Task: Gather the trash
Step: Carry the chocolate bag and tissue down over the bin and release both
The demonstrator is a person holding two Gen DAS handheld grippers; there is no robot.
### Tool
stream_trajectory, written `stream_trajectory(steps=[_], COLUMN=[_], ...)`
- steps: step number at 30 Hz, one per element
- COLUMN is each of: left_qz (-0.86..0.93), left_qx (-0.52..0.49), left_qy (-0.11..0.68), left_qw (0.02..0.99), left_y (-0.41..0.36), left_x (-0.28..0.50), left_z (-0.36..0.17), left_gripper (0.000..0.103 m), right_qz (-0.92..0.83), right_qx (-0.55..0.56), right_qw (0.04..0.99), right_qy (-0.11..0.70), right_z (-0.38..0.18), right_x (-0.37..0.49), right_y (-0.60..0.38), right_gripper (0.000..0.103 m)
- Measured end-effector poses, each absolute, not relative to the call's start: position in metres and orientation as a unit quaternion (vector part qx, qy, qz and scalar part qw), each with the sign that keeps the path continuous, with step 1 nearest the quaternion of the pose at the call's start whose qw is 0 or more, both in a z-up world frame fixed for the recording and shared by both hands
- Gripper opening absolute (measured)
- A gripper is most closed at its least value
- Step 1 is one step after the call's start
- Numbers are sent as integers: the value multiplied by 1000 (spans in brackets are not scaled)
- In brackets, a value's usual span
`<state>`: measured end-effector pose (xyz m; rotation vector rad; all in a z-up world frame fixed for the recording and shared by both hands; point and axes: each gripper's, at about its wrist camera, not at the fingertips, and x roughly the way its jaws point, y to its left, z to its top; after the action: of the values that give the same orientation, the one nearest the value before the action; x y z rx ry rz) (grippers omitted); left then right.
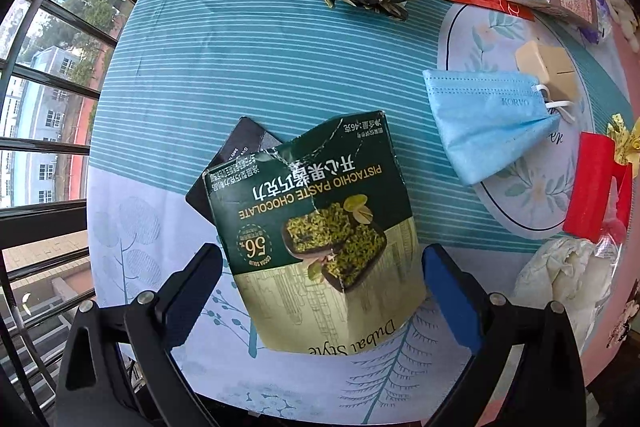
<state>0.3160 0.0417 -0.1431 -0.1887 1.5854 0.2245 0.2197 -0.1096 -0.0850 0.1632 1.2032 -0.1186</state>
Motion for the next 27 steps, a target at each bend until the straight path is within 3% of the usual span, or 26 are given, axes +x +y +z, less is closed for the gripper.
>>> stream_trajectory(steps=[3, 10, 27], left_qz=[89, 63, -88], left_qx=[-78, -71, -69], left_qy=[708, 698, 654], left_qw=[697, 710, 748], left_y=[38, 39, 95], left_x=[316, 303, 244], left_z=[-142, -134, -45], left_gripper=[88, 74, 73], right_qz=[-56, -60, -19], right_qx=[77, 91, 71], right_qw=[819, 818, 843], right_qy=[566, 565, 533], right_z=[-83, -76, -1], right_x=[214, 199, 153], right_y=[-111, -113, -95], right_gripper=[7, 6, 6])
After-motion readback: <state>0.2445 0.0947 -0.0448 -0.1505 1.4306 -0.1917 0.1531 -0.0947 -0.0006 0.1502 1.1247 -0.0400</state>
